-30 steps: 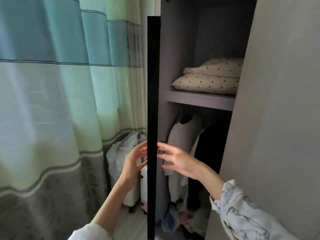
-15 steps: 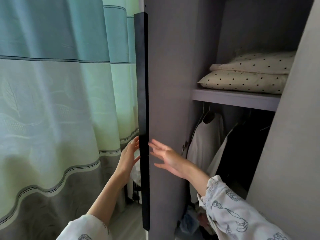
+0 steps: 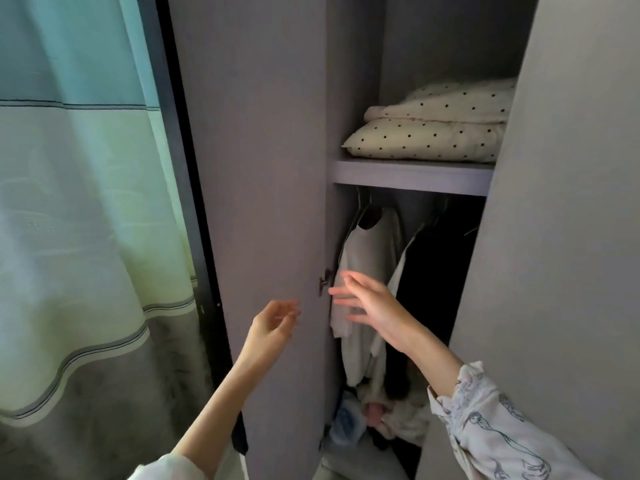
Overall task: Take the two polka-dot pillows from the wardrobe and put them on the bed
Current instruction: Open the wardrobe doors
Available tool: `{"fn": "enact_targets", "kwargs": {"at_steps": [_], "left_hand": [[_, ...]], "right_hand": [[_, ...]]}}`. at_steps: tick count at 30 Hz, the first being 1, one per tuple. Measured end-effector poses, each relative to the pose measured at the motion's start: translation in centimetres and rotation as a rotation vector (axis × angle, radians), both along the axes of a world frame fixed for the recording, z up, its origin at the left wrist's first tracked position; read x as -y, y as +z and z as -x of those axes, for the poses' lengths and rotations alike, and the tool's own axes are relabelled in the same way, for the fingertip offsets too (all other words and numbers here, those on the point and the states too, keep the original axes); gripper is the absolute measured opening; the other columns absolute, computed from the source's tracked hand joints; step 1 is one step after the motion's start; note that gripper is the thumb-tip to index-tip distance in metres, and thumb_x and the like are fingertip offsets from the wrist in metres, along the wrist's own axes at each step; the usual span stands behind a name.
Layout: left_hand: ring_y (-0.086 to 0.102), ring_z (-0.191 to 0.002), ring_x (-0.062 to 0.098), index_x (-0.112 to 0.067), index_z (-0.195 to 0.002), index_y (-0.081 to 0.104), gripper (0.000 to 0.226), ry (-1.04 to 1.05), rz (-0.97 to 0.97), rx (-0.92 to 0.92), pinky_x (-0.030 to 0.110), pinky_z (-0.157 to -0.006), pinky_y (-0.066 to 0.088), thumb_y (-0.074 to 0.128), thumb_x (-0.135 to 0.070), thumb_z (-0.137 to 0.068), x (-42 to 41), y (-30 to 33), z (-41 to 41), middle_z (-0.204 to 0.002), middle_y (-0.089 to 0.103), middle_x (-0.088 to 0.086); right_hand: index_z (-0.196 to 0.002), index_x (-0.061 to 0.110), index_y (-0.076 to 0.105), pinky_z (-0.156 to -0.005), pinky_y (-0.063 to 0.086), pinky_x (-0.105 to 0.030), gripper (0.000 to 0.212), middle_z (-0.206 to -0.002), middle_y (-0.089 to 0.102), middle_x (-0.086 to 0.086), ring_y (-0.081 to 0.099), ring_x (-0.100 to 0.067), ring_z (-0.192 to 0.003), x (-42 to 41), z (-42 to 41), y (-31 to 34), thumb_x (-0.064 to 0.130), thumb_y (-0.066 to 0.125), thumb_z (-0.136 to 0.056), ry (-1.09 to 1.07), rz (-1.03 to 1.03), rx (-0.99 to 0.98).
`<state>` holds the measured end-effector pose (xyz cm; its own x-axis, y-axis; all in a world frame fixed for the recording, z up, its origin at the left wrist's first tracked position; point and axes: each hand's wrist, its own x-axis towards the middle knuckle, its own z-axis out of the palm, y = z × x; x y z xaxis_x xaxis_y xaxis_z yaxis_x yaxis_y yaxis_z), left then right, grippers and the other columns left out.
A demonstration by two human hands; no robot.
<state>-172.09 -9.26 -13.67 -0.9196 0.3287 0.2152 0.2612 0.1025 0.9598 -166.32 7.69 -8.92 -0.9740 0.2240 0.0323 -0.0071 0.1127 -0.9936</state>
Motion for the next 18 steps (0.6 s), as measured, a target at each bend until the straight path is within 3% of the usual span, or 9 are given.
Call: {"fn": "enact_targets", "kwargs": {"at_steps": [3, 6, 11, 15, 18], "left_hand": [[0.058, -0.092, 0.021, -0.014, -0.107, 0.059, 0.020, -0.103, 0.087, -0.058, 0.038, -0.086, 0.048, 0.048, -0.004, -0.092, -5.7, 0.3, -0.4, -0.098, 0.062, 0.005], [0.059, -0.093, 0.018, -0.021, -0.106, 0.059, 0.023, -0.213, 0.127, -0.127, 0.036, -0.083, 0.049, 0.047, -0.006, -0.093, -12.0, 0.7, -0.5, -0.099, 0.062, 0.000], [0.059, -0.094, 0.012, -0.024, -0.111, 0.055, 0.022, -0.346, 0.153, -0.210, 0.015, -0.073, 0.046, 0.048, -0.012, -0.094, -22.3, 2.3, -0.2, -0.102, 0.061, -0.004], [0.057, -0.104, 0.017, -0.020, -0.128, 0.047, 0.032, -0.361, 0.188, -0.246, 0.025, -0.084, 0.046, 0.045, -0.018, -0.095, -29.1, 4.4, 0.1, -0.116, 0.057, 0.001], [0.053, -0.108, 0.018, -0.017, -0.138, 0.036, 0.044, -0.322, 0.191, -0.272, 0.030, -0.091, 0.043, 0.045, -0.021, -0.096, -33.3, 6.1, 0.3, -0.131, 0.049, 0.007]], "right_hand": [[-0.132, 0.014, 0.045, -0.090, 0.046, -0.029, 0.036, -0.125, 0.059, -0.009, 0.057, -0.019, -0.111, -5.3, -2.1, -0.3, 0.025, 0.041, -0.098, -0.168, -0.257, -0.076], [-0.134, 0.017, 0.045, -0.091, 0.040, -0.020, 0.037, -0.126, 0.057, -0.001, 0.053, -0.008, -0.109, -11.5, -4.1, 0.3, 0.024, 0.043, -0.097, -0.280, -0.508, -0.129], [-0.135, 0.013, 0.044, -0.100, 0.032, -0.021, 0.040, -0.134, 0.051, -0.004, 0.047, -0.017, -0.122, -21.5, -7.0, 2.3, 0.016, 0.047, -0.095, -0.462, -0.874, -0.213], [-0.137, 0.010, 0.041, -0.110, 0.022, -0.034, 0.046, -0.142, 0.042, -0.012, 0.033, -0.029, -0.133, -27.9, -8.7, 3.6, 0.014, 0.049, -0.092, -0.626, -1.164, -0.193], [-0.144, 0.018, 0.031, -0.113, 0.013, -0.051, 0.054, -0.155, 0.018, -0.009, 0.011, -0.029, -0.143, -31.4, -8.8, 3.5, 0.019, 0.046, -0.092, -0.680, -1.409, -0.045]]}}
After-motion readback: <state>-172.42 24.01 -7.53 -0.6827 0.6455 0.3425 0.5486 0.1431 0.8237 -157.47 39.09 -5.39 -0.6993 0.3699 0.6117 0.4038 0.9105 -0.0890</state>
